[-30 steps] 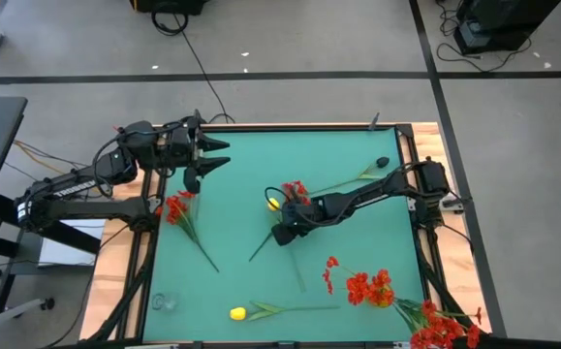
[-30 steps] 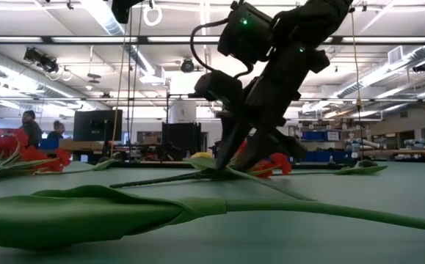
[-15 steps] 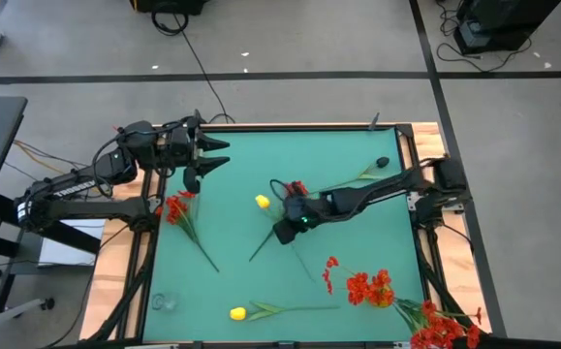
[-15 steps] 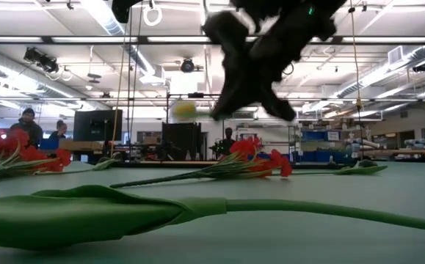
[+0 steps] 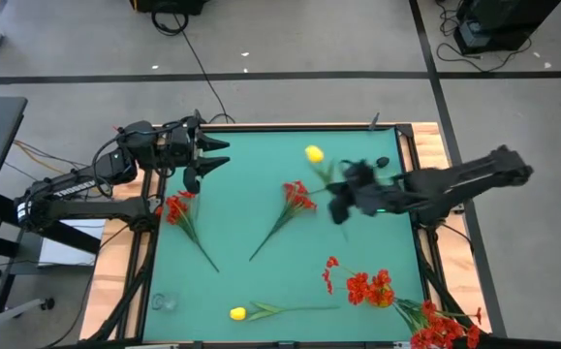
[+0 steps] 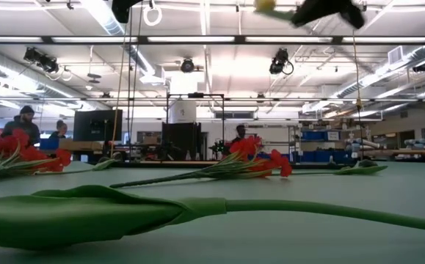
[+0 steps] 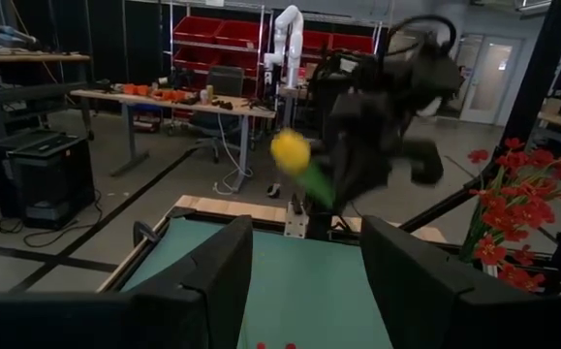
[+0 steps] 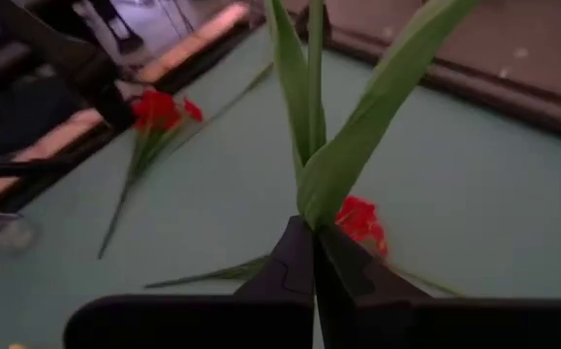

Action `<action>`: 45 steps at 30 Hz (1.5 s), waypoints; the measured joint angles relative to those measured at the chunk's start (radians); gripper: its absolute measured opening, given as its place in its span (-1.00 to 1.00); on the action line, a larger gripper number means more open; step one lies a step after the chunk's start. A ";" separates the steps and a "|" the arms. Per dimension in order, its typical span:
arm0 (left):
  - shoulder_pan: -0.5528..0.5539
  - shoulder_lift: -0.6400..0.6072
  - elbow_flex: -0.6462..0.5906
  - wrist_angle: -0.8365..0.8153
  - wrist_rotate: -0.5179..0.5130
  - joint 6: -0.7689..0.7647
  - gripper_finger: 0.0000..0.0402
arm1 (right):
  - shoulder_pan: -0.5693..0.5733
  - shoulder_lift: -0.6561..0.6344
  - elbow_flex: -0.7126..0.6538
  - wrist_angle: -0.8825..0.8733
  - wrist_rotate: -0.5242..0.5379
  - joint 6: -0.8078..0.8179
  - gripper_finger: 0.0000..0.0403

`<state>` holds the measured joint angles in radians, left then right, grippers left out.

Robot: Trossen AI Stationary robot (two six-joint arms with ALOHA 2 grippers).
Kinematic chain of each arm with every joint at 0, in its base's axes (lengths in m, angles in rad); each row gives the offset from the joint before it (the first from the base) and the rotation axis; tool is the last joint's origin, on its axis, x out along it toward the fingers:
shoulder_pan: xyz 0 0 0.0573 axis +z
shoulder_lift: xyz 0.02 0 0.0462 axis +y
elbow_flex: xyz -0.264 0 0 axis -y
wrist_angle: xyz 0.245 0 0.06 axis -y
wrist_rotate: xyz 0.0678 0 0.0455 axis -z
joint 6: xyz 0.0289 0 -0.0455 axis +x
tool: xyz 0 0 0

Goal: Sort flowers into vase by color
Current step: Put the top yellow flower into the yellow flower vase

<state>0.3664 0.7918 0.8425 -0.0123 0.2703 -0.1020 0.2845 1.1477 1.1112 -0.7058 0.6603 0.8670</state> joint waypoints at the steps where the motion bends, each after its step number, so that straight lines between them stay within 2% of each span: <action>1: 0.000 0.000 0.000 0.000 0.000 0.000 -0.01 | 0.029 -0.044 -0.011 -0.024 0.024 0.008 -0.99; 6: 0.000 0.000 0.000 0.000 0.000 0.000 -0.01 | 0.208 -0.268 -0.135 -0.059 0.131 0.053 -1.00; 10: 0.000 0.000 0.000 0.000 0.000 0.000 -0.01 | 0.355 -0.432 -0.260 -0.028 0.158 0.046 -1.00; 16: 0.000 0.000 0.000 0.000 0.000 0.000 -0.01 | 0.549 -0.613 -0.406 0.180 0.103 -0.172 -1.00; 21: 0.000 0.000 0.000 0.000 0.000 0.000 -0.01 | 0.647 -0.722 -0.521 0.359 0.018 -0.338 -1.00; 28: 0.000 0.000 0.000 0.000 0.000 0.000 -0.01 | 0.708 -0.772 -0.769 0.898 -0.112 -0.564 -1.00; 30: 0.000 0.000 0.000 0.000 0.000 0.000 -0.01 | 0.714 -0.771 -0.810 1.003 -0.136 -0.607 -1.00; 45: 0.000 0.000 0.000 0.000 0.000 0.000 -0.01 | 0.723 -0.767 -0.879 1.021 -0.208 -0.689 -1.00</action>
<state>0.3661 0.7918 0.8421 -0.0124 0.2706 -0.1017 1.0079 0.3809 0.2317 0.3151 0.4521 0.1781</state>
